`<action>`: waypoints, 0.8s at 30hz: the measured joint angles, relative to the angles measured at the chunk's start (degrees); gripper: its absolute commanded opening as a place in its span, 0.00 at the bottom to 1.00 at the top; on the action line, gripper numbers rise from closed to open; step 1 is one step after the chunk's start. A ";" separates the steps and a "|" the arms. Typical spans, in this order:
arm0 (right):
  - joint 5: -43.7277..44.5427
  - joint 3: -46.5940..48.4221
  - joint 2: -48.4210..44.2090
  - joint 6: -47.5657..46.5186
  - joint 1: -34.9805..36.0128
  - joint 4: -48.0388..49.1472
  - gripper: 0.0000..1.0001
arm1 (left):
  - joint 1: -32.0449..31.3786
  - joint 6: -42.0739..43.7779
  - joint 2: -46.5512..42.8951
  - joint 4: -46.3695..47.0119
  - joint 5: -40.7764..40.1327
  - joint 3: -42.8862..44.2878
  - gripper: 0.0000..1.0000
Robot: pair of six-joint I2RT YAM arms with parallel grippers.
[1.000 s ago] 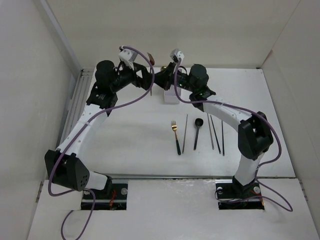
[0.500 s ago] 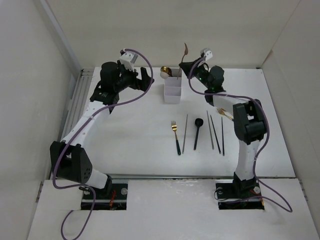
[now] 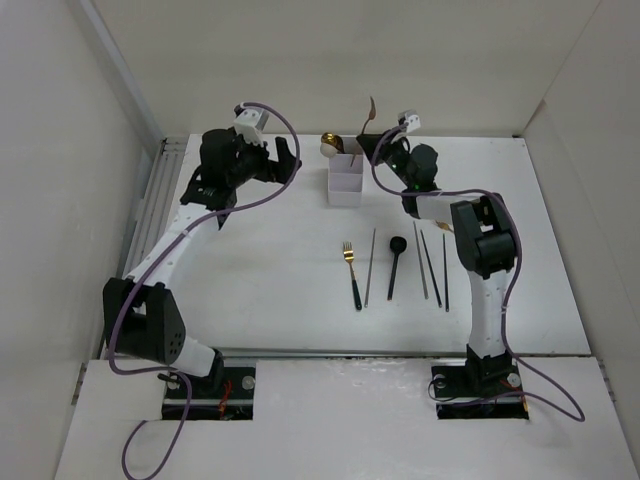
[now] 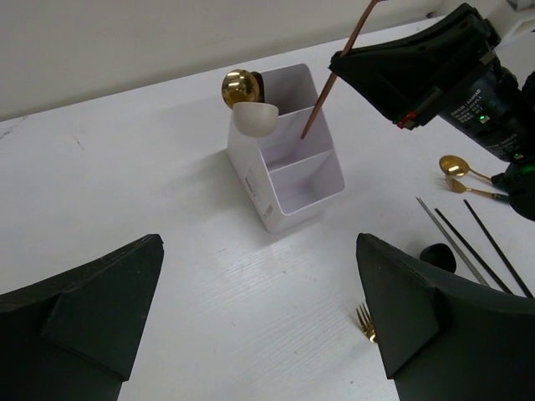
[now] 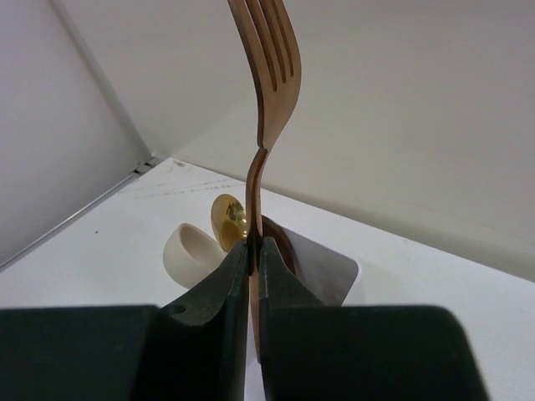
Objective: Sort the eating utensils into containers
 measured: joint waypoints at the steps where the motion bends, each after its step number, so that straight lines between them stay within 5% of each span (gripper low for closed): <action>1: 0.17 0.00 0.00 0.13 0.09 -0.02 0.16 | 0.26 -0.02 0.13 0.28 -0.09 0.00 1.00; 8: 1.75 -0.85 -0.02 0.44 1.29 -1.07 0.43 | 1.51 -0.15 0.70 1.73 -0.11 -0.04 1.00; 24: 2.32 -6.40 -3.50 0.11 2.01 -1.22 0.45 | 1.51 -0.96 0.48 4.15 1.53 -4.61 1.00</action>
